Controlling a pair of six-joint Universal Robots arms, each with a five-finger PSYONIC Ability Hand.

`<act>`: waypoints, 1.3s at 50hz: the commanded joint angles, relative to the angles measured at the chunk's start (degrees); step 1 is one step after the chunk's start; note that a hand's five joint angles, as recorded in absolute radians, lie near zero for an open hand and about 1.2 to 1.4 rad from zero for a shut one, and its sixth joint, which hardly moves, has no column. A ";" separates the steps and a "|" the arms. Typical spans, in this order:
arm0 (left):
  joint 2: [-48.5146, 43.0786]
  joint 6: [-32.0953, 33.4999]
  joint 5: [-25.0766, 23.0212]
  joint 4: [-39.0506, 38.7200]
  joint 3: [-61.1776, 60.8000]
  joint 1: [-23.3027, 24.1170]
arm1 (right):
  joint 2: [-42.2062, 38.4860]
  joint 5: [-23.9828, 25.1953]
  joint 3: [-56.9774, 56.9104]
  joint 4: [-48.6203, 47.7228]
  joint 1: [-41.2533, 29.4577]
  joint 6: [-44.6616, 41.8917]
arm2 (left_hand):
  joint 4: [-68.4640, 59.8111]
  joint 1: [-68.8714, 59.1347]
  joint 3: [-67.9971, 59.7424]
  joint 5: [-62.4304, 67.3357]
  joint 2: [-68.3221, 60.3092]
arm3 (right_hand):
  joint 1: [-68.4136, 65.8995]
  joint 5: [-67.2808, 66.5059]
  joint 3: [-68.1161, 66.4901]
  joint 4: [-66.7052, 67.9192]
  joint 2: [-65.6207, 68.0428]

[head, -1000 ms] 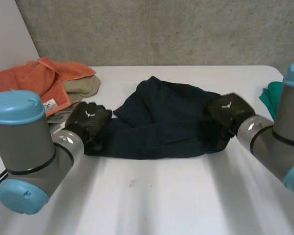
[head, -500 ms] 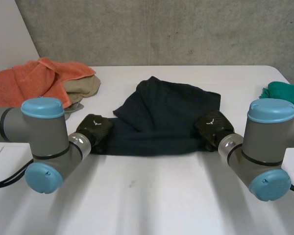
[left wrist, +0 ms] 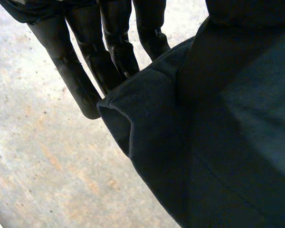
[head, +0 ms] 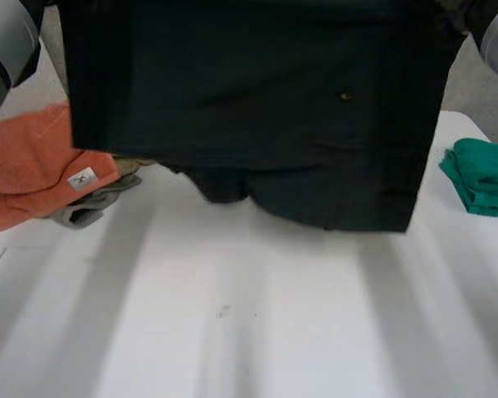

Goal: Fold the laundry.

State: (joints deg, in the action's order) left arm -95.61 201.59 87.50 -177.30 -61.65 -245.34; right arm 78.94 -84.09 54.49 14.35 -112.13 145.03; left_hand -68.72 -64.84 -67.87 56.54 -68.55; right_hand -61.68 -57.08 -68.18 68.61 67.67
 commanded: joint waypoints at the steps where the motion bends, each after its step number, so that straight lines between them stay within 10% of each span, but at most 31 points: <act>1: -4.57 0.12 -0.05 1.08 -0.93 0.03 | -2.47 -0.02 2.55 0.77 0.59 -0.01 | -11.28 -15.16 -12.13 13.46 -11.45 | -18.32 -12.92 -11.82 11.39 12.33; 14: -29.53 0.73 -0.05 -7.25 12.85 -1.02 | -22.15 -4.32 -3.50 -12.22 -0.46 0.69 | -11.28 -15.16 -12.13 13.46 -11.45 | -18.32 -12.92 -11.82 11.39 12.33; 23: -24.91 -2.86 0.48 -42.04 17.98 -0.58 | -20.24 -12.77 -9.14 -43.15 -2.30 0.60 | -11.28 -15.16 -12.13 13.46 -11.45 | -18.32 -12.92 -11.82 11.39 12.33; 28: -20.93 -3.66 0.65 -43.48 14.46 -1.02 | -19.70 -11.80 -9.84 -44.14 -2.39 0.95 | -11.28 -15.16 -12.13 13.46 -11.45 | -18.32 -12.92 -11.82 11.39 12.33; 50: -30.06 2.82 3.46 -19.43 -13.41 2.75 | -34.73 -3.45 4.39 -24.21 -2.39 -1.32 | -11.28 -15.16 -12.13 13.46 -11.45 | -18.32 -12.92 -11.82 11.39 12.33; 65: -16.82 6.09 11.29 5.81 -22.27 7.15 | -20.59 -3.72 19.76 0.22 -1.69 -11.34 | -11.28 -15.16 -12.13 13.46 -11.45 | -18.32 -12.92 -11.82 11.39 12.33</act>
State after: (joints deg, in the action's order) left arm -120.13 207.61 98.34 -176.99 -79.08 -238.66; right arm 53.33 -87.61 68.55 6.43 -113.95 136.69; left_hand -68.93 -65.00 -68.50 57.01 -68.77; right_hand -63.52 -58.05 -68.24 68.66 67.67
